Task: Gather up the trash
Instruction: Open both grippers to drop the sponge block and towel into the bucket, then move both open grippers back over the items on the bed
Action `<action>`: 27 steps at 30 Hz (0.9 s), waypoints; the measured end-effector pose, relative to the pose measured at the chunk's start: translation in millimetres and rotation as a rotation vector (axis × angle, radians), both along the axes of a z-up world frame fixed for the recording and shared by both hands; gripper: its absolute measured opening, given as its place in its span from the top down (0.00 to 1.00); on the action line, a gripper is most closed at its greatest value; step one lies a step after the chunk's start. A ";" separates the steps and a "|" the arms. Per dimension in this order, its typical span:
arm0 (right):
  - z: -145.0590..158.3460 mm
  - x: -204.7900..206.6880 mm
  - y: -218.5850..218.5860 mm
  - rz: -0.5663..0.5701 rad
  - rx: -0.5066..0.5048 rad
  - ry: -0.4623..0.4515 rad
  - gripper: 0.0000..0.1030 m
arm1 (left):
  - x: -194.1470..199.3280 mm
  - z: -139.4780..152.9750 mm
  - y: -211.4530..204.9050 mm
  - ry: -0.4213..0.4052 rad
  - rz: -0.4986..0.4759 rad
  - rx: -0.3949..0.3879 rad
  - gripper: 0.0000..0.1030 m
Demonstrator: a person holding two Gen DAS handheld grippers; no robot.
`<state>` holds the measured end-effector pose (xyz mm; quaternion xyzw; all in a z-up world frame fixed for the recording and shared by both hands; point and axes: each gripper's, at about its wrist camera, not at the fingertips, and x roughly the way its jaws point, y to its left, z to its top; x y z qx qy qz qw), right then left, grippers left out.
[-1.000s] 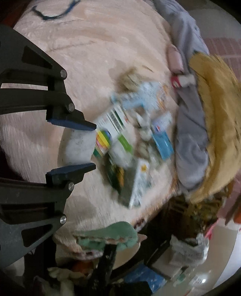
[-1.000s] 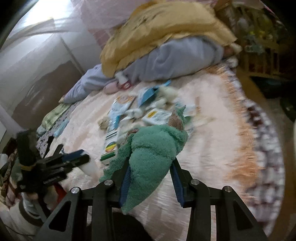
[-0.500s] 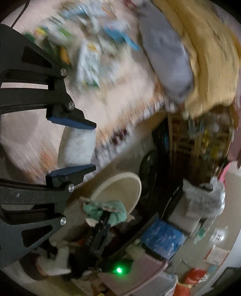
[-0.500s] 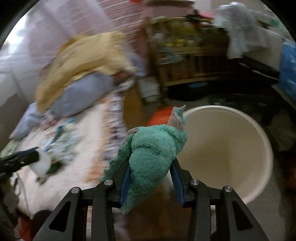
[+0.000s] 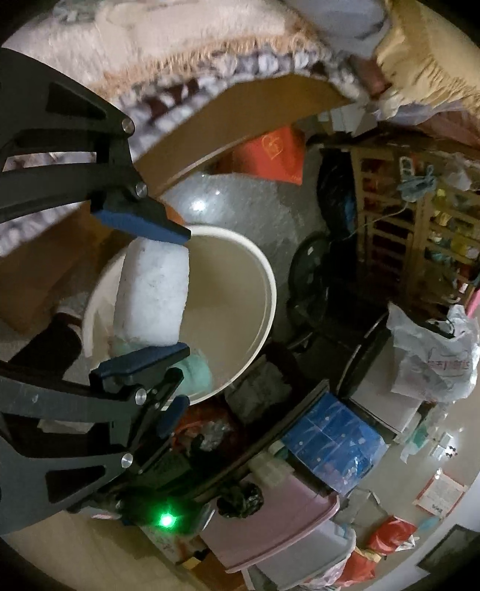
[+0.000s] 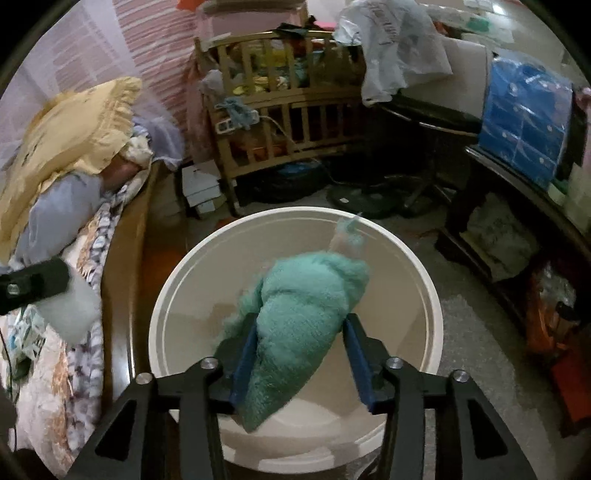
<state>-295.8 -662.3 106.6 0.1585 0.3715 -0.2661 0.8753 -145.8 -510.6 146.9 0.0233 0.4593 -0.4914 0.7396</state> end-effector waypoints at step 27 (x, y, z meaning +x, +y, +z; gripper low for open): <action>8.4 27.3 105.8 0.205 0.033 -0.044 0.36 | -12.3 14.1 130.9 -0.307 0.221 0.165 0.40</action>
